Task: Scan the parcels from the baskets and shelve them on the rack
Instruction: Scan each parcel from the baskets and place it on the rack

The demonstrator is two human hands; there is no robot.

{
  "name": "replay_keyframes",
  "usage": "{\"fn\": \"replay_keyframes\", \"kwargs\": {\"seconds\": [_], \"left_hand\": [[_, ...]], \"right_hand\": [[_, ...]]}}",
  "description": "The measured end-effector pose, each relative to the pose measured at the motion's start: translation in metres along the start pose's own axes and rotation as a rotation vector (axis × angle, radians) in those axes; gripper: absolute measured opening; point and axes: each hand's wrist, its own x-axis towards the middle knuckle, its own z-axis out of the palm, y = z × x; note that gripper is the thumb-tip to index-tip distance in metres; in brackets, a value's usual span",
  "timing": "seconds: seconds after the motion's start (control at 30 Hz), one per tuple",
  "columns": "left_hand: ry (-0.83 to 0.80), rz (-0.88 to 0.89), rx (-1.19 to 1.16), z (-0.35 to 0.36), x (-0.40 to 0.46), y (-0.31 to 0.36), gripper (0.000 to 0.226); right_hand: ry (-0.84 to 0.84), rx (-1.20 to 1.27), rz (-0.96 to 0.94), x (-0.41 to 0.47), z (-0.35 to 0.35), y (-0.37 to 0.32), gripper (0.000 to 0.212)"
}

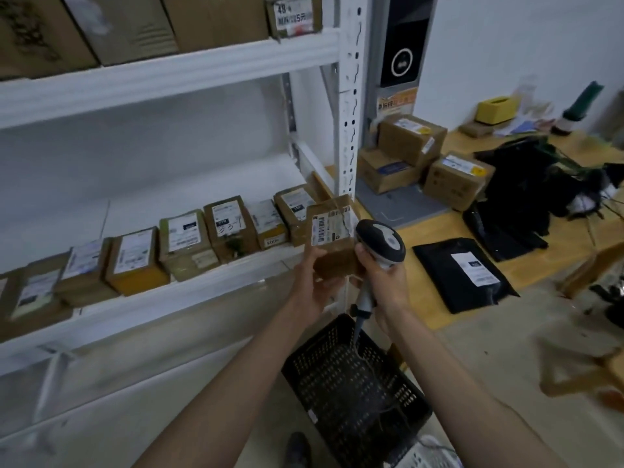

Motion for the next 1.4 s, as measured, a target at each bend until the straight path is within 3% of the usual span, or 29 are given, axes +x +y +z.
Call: {"fn": "replay_keyframes", "kwargs": {"seconds": [0.1, 0.2, 0.37, 0.47, 0.53, 0.6, 0.63, 0.7, 0.8, 0.9, 1.0, 1.13, 1.27, 1.4], "left_hand": [[0.017, -0.039, 0.145, -0.007, 0.011, 0.009, 0.057], [-0.027, -0.048, 0.249, -0.017, 0.033, 0.022, 0.032], [-0.044, -0.078, 0.547, -0.032, 0.064, 0.04, 0.068], [-0.021, 0.07, 0.736, -0.037, 0.086, 0.058, 0.058], [0.132, 0.161, 0.822, -0.039, 0.105, 0.072, 0.055], [0.206, 0.294, 1.049, -0.041, 0.129, 0.084, 0.034], [0.176, 0.365, 1.201, -0.042, 0.143, 0.089, 0.025], [0.019, 0.435, 1.498, -0.04, 0.172, 0.097, 0.037], [-0.249, 0.369, 1.769, -0.03, 0.207, 0.102, 0.068], [-0.372, 0.264, 2.027, -0.022, 0.231, 0.101, 0.088], [-0.389, 0.209, 2.119, -0.021, 0.242, 0.099, 0.082], [-0.38, 0.317, 2.144, -0.028, 0.241, 0.1, 0.064], [-0.33, 0.295, 2.134, -0.038, 0.238, 0.104, 0.053], [-0.312, 0.292, 2.148, -0.053, 0.236, 0.112, 0.054]], "right_hand": [[0.014, 0.03, 0.018, 0.017, 0.009, 0.005, 0.048], [0.023, 0.059, 0.019, 0.032, 0.024, 0.012, 0.051], [0.041, 0.063, 0.055, 0.054, 0.038, 0.021, 0.055], [0.06, 0.053, 0.053, 0.07, 0.041, 0.021, 0.042], [0.056, 0.057, 0.054, 0.079, 0.038, 0.021, 0.039], [0.042, 0.06, 0.073, 0.088, 0.031, 0.024, 0.04], [0.04, 0.057, 0.08, 0.091, 0.026, 0.025, 0.041], [0.044, 0.064, 0.081, 0.097, 0.017, 0.03, 0.043], [0.064, 0.072, 0.075, 0.102, 0.007, 0.039, 0.038], [0.061, 0.062, 0.076, 0.107, 0.001, 0.048, 0.037], [0.08, 0.062, 0.084, 0.111, 0.0, 0.054, 0.05], [0.053, 0.057, 0.051, 0.117, 0.008, 0.06, 0.049], [0.082, 0.099, 0.085, 0.123, 0.017, 0.062, 0.056], [0.098, 0.095, 0.1, 0.128, 0.028, 0.065, 0.062]]}}
